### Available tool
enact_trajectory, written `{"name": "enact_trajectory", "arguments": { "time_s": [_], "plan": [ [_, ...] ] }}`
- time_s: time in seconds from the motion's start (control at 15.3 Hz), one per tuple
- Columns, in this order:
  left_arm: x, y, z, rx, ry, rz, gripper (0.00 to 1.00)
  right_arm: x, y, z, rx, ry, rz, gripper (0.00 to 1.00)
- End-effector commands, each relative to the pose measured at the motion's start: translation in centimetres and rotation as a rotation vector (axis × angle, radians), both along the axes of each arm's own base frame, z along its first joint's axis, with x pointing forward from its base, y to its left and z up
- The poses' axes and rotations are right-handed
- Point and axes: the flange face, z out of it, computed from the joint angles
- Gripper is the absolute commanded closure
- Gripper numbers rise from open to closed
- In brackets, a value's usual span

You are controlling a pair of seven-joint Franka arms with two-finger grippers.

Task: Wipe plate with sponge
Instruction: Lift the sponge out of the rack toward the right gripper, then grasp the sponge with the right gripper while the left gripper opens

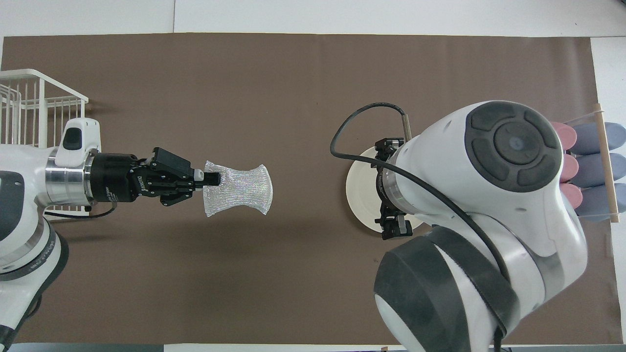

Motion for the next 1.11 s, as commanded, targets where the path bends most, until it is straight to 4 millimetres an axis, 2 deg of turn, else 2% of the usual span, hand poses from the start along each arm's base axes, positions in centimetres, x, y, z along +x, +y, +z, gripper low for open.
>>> {"name": "enact_trajectory", "arguments": {
  "time_s": [0.0,0.07,0.26,0.33,0.46,0.72,1.04],
  "plan": [
    [-1.8,-1.7,-2.1,-0.080,-0.052,0.018,1.00,-1.1,1.6,0.4,0.039,0.002,0.073,0.00],
    [-2.4,-3.4,-2.5,-0.106,-0.067,0.000,1.00,-1.4,2.1,0.4,0.038,0.006,0.111,0.00],
    [-3.4,-6.0,-3.1,-0.142,-0.079,-0.014,1.00,-3.1,4.5,0.7,0.039,0.006,0.162,0.00],
    [-3.7,-6.4,-3.5,-0.142,-0.086,-0.021,1.00,-4.2,6.1,1.0,0.044,0.006,0.194,0.00],
    [-4.4,-7.6,-3.6,-0.155,-0.094,-0.038,1.00,-5.1,7.1,1.0,0.061,0.020,0.208,0.00],
    [-4.7,-7.9,-3.8,-0.156,-0.104,-0.037,1.00,-4.8,7.5,1.1,0.094,0.000,0.208,0.00],
    [-4.8,-7.8,-3.8,-0.155,-0.106,-0.038,1.00,-4.7,7.9,0.2,0.104,-0.014,0.240,0.00]
  ]
}}
